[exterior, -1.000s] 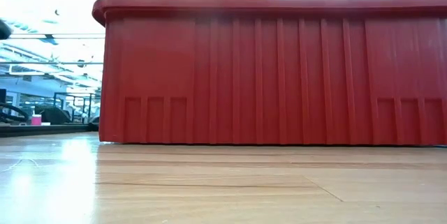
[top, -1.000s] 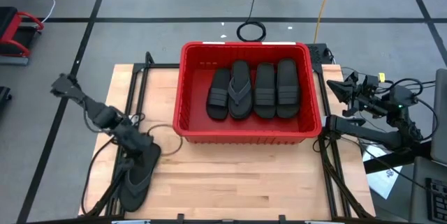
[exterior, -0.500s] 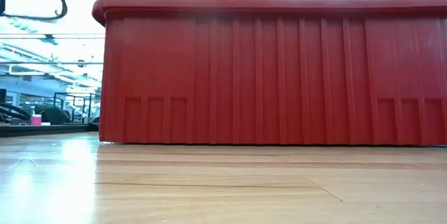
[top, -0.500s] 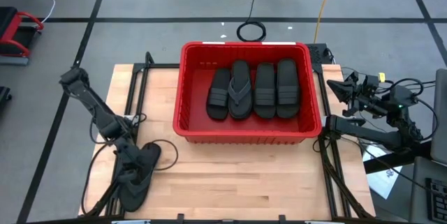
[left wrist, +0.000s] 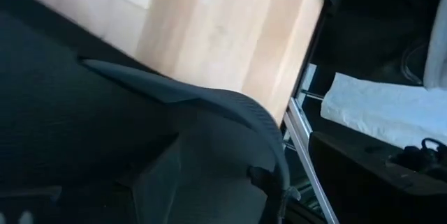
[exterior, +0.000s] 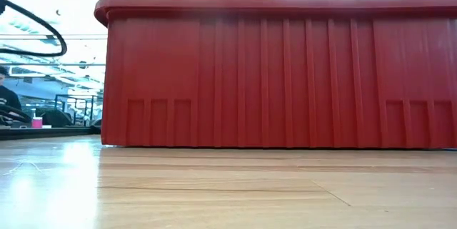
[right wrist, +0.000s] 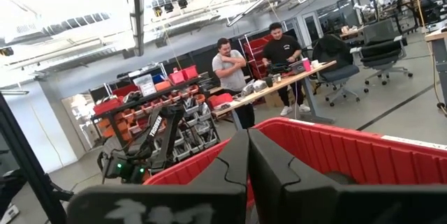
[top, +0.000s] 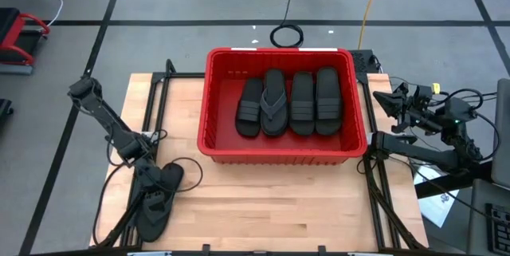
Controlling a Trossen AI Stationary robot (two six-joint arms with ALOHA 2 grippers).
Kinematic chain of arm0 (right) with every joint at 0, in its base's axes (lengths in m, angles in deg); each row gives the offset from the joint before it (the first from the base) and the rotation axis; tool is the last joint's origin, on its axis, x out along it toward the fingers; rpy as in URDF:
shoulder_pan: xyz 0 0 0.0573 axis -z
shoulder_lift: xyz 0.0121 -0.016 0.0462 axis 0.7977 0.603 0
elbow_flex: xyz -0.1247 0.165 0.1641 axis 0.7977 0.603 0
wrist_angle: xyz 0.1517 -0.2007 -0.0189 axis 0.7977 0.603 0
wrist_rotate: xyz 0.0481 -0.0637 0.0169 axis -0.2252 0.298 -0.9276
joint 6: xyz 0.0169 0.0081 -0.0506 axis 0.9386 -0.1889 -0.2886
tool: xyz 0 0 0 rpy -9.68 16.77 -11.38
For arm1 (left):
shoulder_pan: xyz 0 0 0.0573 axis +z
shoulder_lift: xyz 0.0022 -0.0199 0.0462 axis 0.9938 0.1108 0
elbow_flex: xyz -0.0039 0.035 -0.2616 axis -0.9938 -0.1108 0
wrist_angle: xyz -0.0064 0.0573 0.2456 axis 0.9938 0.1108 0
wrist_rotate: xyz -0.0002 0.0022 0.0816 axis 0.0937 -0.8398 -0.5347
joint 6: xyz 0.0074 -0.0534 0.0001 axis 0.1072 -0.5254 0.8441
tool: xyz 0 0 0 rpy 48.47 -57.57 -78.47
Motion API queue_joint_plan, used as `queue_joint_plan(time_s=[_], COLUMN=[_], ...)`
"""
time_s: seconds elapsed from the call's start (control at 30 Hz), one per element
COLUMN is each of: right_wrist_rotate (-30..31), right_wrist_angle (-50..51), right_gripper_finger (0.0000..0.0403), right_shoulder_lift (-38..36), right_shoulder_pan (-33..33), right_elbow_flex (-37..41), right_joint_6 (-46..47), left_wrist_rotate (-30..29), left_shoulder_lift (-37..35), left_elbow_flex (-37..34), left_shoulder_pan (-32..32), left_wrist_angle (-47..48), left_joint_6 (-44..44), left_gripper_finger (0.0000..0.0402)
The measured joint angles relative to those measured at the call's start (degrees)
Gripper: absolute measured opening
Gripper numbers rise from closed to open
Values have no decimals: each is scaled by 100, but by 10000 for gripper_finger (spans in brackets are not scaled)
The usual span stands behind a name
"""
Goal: Pick and place slides into bin
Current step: Put the black slipper into the red bin
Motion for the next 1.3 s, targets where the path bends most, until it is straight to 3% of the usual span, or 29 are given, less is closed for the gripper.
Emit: queue_joint_plan(time_s=[0.27,0.63,0.8,0.97,1.0,1.3], right_wrist_rotate=[-4,-4,-4,-4,-4,-4], right_wrist_angle=[-1,0,2,2,2,-1], right_gripper_finger=[0,0,0,0,0,0], right_shoulder_lift=[0,0,0,0,0,0], right_shoulder_pan=[1,0,0,2,1,0], right_elbow_flex=[0,0,0,2,2,2], right_joint_6=[0,-10,-21,-63,-63,-66], left_wrist_rotate=[-77,148,222,542,578,385], left_shoulder_lift=[57,898,1181,1269,1268,1036], left_elbow_flex=[-43,-29,-32,-36,-34,45], left_shoulder_pan=[-11,-177,-181,-177,-171,-170], left_wrist_angle=[-236,-723,-1147,-1991,-2062,-2858], left_joint_6=[-111,-113,77,481,464,223], left_gripper_finger=[310,298,213,39,21,5])
